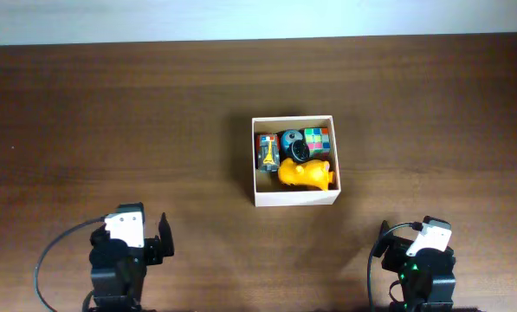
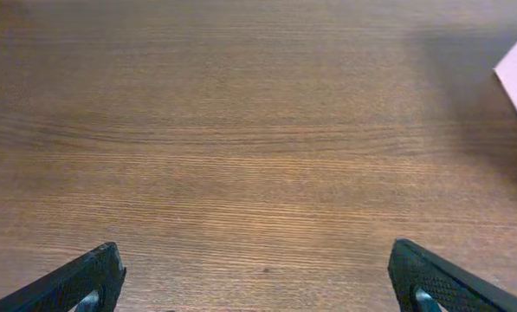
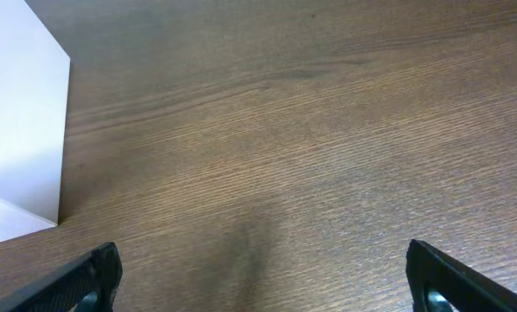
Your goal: Pack container
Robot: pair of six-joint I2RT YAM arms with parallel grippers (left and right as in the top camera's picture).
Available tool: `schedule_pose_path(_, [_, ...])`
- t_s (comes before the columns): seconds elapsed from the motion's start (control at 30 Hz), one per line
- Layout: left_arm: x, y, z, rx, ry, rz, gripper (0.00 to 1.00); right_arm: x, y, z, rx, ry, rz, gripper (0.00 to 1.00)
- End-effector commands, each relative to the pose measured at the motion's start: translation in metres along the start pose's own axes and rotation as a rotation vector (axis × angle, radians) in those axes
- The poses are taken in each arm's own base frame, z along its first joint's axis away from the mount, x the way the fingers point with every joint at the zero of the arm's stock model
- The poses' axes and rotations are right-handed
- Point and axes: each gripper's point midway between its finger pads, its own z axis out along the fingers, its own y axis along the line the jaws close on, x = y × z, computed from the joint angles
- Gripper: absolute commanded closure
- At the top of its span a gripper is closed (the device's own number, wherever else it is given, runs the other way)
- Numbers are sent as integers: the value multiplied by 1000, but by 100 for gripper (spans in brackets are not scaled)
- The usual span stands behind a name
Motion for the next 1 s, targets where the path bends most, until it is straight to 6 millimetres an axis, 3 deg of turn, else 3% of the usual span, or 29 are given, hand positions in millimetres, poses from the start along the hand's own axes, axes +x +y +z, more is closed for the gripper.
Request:
schedule_pose_path(0.0, [-2,-12,-2,54,-31,35,1,1,-2,1,5,-3,0,1])
schedule_pose_path(0.2, [-17,-26,-15,124,-128,45,1,1,-2,1,5,-3,0,1])
schedule_pose_path(0.37, [-27,-26,-26,129,-201,42,1,1,-2,1,5,-4,0,1])
schedule_pose_path(0.7, [-17,-30,-32,153,-192,50,1,1,-2,1,5,-4,0,1])
schedule_pose_path(0.97, [-3,-37,-24,183,-156,68,1,1,-2,1,5,-4,0,1])
